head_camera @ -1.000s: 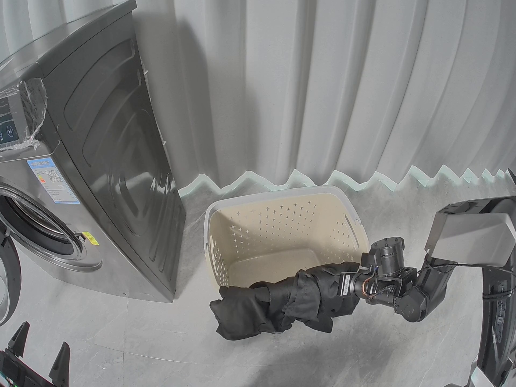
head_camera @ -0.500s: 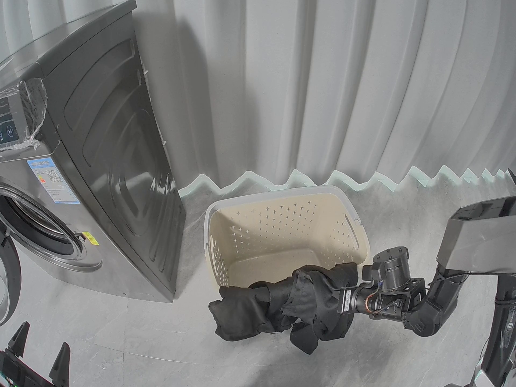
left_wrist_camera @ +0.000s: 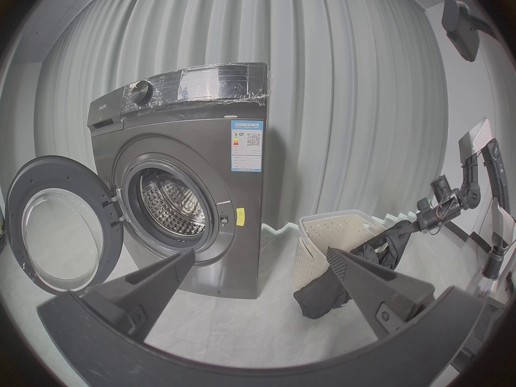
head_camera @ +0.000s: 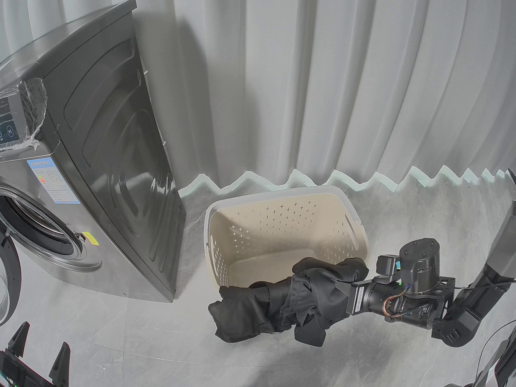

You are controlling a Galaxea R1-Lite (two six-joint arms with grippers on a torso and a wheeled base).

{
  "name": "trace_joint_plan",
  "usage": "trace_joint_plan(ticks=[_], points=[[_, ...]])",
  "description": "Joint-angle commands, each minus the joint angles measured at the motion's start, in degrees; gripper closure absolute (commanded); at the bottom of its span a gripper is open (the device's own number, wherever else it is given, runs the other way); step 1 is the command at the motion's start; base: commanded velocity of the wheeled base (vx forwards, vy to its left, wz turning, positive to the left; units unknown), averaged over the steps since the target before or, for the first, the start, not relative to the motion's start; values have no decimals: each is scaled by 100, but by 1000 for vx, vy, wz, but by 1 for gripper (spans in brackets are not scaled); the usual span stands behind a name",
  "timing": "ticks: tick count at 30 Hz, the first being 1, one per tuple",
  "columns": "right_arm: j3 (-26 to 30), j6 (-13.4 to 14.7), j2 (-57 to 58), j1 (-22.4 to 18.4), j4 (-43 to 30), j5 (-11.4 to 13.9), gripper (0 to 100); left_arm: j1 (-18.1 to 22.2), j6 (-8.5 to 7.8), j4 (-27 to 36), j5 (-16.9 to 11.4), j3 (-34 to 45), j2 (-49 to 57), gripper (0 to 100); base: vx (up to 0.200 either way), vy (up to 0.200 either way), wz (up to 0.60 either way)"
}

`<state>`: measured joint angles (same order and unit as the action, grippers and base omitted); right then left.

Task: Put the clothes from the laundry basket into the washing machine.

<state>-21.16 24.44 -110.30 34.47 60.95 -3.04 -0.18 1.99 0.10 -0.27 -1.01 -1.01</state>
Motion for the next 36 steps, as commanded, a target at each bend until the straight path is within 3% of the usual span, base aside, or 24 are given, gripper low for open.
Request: trace_joint_plan(ticks=[1, 6, 18, 28, 31, 33, 34, 36], points=[[271, 8, 914, 367, 4, -118, 100, 1, 3, -1, 0, 84, 101, 0, 0, 0, 0], [385, 131, 1599, 657, 4, -338, 100, 1, -5, -1, 0, 84, 101, 0, 0, 0, 0], [244, 17, 2689, 727, -13, -356, 100, 1, -5, -1, 0, 84, 101, 0, 0, 0, 0], [-55, -634, 2751, 639, 4, -417, 100, 1, -14, -1, 0, 84, 101, 0, 0, 0, 0], [-81, -932, 2716, 587, 4, -813, 100, 1, -14, -1, 0, 84, 101, 0, 0, 0, 0], [-81, -932, 2716, 587, 4, -813, 100, 1, -14, -1, 0, 84, 101, 0, 0, 0, 0], [-72, -1152, 2716, 455, 4, -962, 100, 1, 3, -1, 0, 84, 101, 0, 0, 0, 0], [-63, -1266, 2724, 376, 4, -980, 100, 1, 3, -1, 0, 84, 101, 0, 0, 0, 0]])
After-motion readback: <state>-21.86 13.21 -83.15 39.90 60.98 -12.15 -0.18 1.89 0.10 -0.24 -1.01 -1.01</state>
